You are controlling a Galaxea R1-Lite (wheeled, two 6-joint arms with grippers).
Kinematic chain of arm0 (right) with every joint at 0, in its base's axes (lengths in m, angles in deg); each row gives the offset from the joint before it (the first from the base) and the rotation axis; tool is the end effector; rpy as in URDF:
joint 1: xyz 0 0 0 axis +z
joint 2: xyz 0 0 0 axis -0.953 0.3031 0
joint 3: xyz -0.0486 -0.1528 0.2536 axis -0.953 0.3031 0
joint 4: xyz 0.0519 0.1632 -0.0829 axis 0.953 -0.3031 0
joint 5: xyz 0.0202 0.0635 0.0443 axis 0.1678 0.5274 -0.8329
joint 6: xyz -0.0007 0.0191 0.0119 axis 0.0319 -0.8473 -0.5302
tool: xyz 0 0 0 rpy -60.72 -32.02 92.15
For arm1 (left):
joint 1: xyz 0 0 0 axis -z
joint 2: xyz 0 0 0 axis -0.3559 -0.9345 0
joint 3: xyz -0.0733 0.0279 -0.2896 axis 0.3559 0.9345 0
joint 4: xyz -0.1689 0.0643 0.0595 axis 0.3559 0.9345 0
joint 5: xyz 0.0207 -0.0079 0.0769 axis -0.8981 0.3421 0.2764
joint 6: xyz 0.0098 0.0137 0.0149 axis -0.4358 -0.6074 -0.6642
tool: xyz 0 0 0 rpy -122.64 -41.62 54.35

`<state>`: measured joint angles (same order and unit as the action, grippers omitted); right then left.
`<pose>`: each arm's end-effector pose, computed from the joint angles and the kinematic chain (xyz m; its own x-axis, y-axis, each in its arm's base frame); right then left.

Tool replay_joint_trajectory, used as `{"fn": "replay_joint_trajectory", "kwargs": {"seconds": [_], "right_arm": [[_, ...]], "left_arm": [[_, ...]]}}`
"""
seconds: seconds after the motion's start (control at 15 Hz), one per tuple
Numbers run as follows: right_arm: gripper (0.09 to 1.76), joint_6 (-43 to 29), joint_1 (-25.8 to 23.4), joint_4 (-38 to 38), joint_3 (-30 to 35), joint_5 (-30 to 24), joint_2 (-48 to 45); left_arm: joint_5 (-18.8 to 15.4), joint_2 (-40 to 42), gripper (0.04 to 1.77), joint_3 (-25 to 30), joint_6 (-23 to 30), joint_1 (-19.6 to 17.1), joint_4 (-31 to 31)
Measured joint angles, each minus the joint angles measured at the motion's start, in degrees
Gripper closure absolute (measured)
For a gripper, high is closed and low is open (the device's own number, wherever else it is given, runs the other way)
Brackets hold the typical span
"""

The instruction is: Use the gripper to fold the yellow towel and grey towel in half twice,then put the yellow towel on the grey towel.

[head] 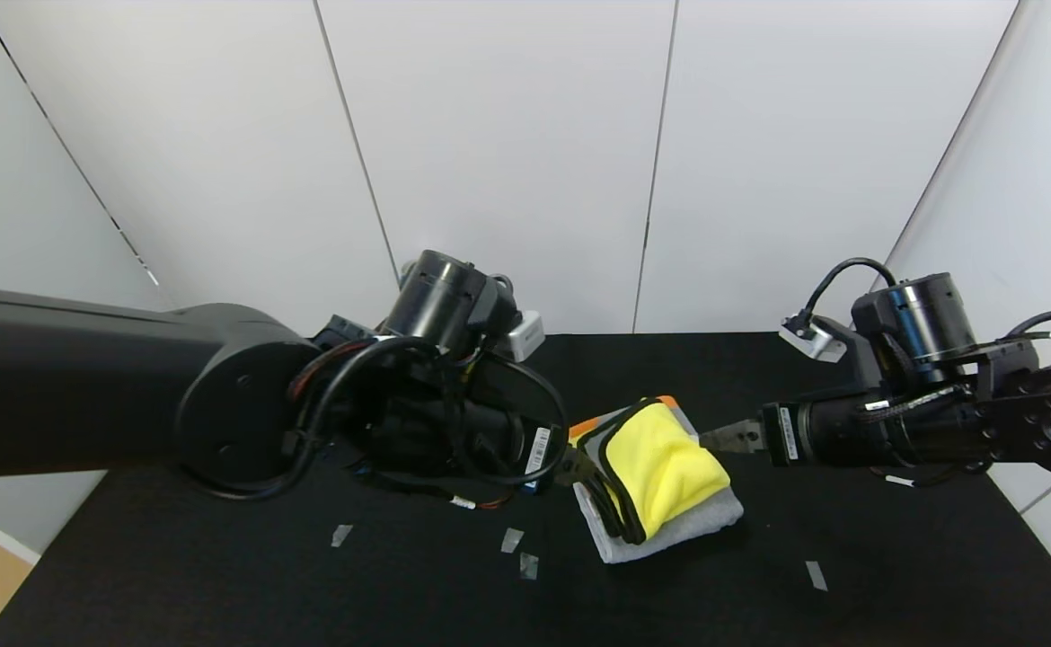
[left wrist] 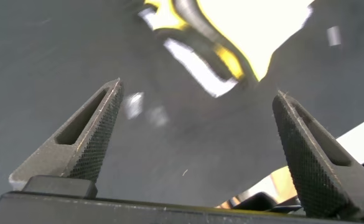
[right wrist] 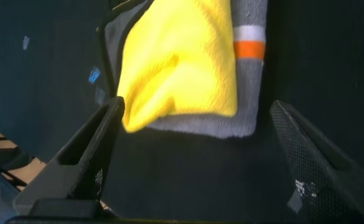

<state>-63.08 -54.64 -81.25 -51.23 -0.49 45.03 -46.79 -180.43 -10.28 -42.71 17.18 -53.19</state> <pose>0.3041 0.1041 0.1615 0.5923 0.4992 -0.6324 -0.3449 0.8664 0.3610 0.2707 -0.2120 0.1913 0.5706 -0.4576 -0.6820 0.5002 0.8522 -0.1534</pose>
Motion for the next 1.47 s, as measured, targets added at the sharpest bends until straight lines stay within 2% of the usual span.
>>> {"fn": "replay_joint_trajectory", "kwargs": {"seconds": [0.2, 0.4, 0.67, 0.87, 1.13, 1.47], "right_arm": [[0.15, 0.0, 0.4, 0.0, 4.9, 0.8, -6.5], [0.15, -0.1, 0.4, -0.2, 8.6, 5.5, -13.4], [0.15, -0.2, 0.5, -0.6, 12.3, 7.5, -23.2], [0.15, 0.0, 0.3, -1.3, 14.7, 13.2, -30.5], [0.15, 1.1, -8.4, -3.6, 17.5, 15.1, -39.0], [0.15, 1.6, -15.5, -10.5, 21.1, 15.4, -51.9]], "left_arm": [[4.3, 6.4, 0.11, 6.0, 0.0, 0.8, 0.0], [5.2, 14.0, 0.11, 11.5, -0.6, 1.2, 0.0], [5.5, 25.4, 0.11, 18.5, -4.1, -0.1, 2.4], [5.6, 35.1, 0.10, 21.8, -6.2, -3.7, 7.6], [5.4, 47.7, 0.10, 26.1, -9.9, -10.4, 12.3], [4.7, 64.1, 0.10, 28.9, -12.1, -19.1, 23.3]]}}
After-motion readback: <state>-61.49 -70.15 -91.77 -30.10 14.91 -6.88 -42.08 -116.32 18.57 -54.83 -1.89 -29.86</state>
